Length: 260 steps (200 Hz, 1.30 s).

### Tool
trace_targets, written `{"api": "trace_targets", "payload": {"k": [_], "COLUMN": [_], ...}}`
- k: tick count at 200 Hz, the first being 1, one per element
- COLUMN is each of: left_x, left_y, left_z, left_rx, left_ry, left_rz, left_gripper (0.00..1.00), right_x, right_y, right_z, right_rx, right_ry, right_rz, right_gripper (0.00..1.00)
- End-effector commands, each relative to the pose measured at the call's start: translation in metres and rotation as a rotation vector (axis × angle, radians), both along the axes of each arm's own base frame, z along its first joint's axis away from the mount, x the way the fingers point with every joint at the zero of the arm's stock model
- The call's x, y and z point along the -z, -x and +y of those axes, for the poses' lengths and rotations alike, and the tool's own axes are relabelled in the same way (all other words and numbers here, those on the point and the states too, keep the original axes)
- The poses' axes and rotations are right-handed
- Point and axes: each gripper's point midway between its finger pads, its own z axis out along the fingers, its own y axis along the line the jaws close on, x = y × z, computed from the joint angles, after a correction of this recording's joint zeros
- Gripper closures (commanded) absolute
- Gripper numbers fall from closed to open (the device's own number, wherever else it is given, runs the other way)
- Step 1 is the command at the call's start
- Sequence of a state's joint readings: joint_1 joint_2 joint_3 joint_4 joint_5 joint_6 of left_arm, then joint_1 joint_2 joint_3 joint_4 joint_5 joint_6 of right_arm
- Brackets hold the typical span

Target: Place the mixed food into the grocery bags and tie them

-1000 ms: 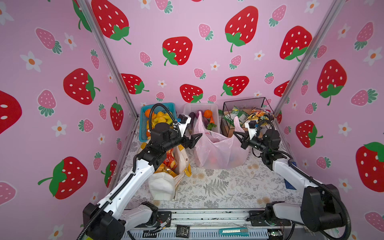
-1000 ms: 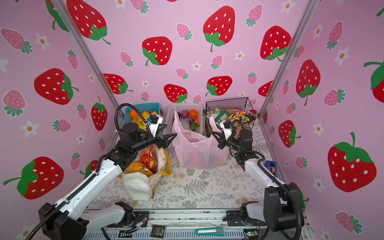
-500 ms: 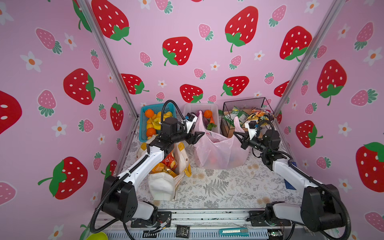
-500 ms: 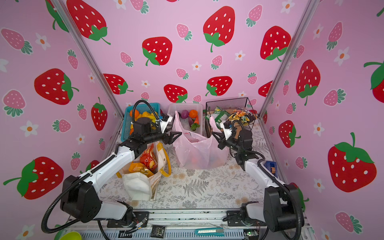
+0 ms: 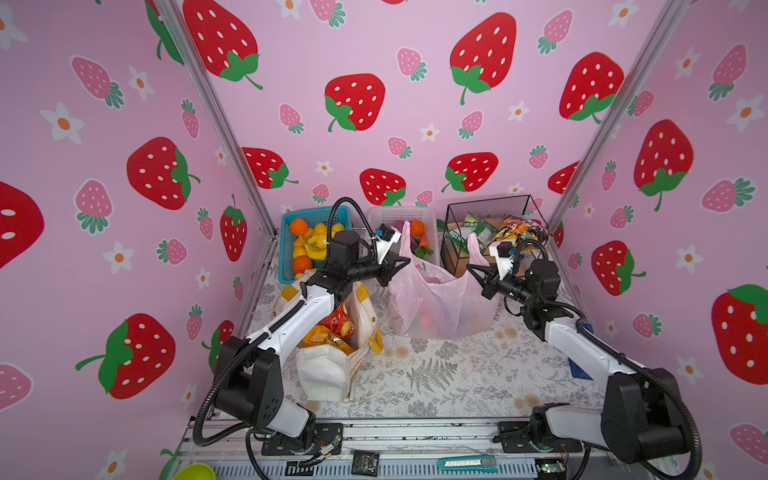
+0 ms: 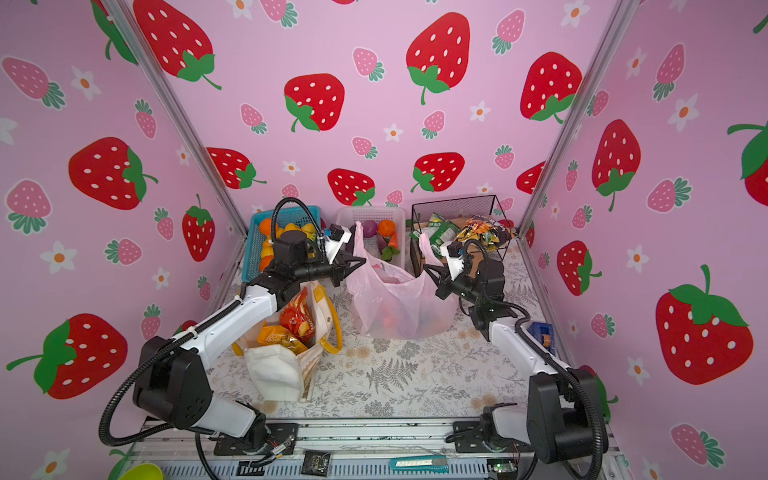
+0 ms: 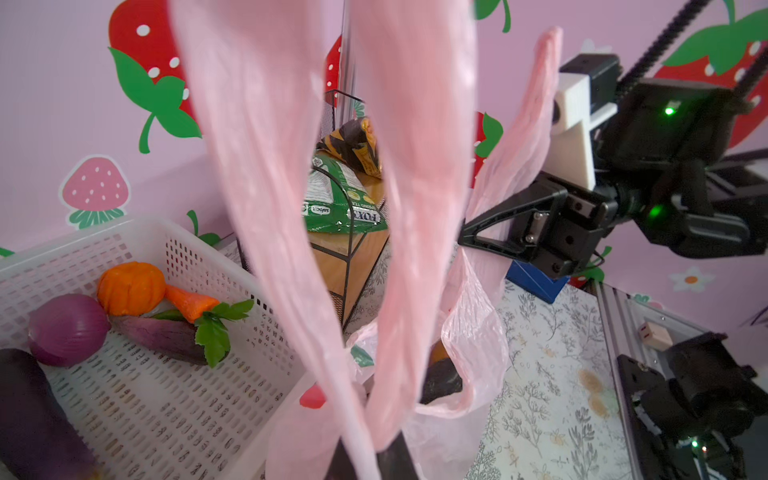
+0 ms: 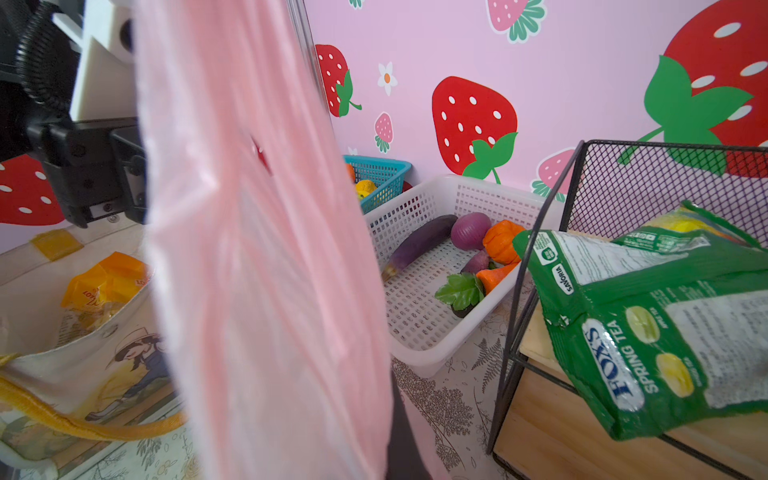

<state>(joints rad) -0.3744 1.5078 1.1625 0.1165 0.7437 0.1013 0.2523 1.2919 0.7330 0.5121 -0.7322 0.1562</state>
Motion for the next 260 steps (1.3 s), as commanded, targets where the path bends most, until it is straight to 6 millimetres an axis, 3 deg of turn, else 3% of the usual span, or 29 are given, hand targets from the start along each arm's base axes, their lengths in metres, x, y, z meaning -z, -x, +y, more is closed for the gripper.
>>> {"api": "trace_targets", "payload": {"k": [1, 37, 65, 89, 146, 195, 260], "left_x": [-0.021, -0.004, 0.014, 0.026, 0.027, 0.027, 0.03], "left_y": [0.024, 0.064, 0.074, 0.067, 0.047, 0.04, 0.034], "left_z": [-0.01, -0.026, -0.04, -0.046, -0.065, -0.077, -0.086], "left_rx": [0.129, 0.266, 0.305, 0.305, 0.329, 0.36, 0.378], "left_ry": [-0.035, -0.226, -0.449, -0.624, -0.868, -0.921, -0.92], "left_rz": [-0.103, -0.173, -0.216, -0.235, -0.307, -0.302, -0.301], "left_gripper": [0.98, 1.0, 1.0, 1.0, 1.0, 1.0, 1.0], "right_x": [0.001, 0.008, 0.012, 0.014, 0.009, 0.013, 0.009], "right_y": [-0.006, -0.006, -0.002, 0.004, 0.013, 0.016, 0.023], "right_z": [0.001, 0.008, 0.017, 0.022, 0.028, 0.028, 0.028], "right_rx": [-0.008, -0.056, -0.12, -0.173, -0.265, -0.287, -0.302], "right_ry": [0.012, 0.039, 0.065, 0.082, 0.091, 0.09, 0.07], "right_rz": [0.038, 0.073, 0.089, 0.071, -0.003, -0.021, -0.06], "right_gripper": [1.0, 1.0, 1.0, 1.0, 0.96, 0.89, 0.69]}}
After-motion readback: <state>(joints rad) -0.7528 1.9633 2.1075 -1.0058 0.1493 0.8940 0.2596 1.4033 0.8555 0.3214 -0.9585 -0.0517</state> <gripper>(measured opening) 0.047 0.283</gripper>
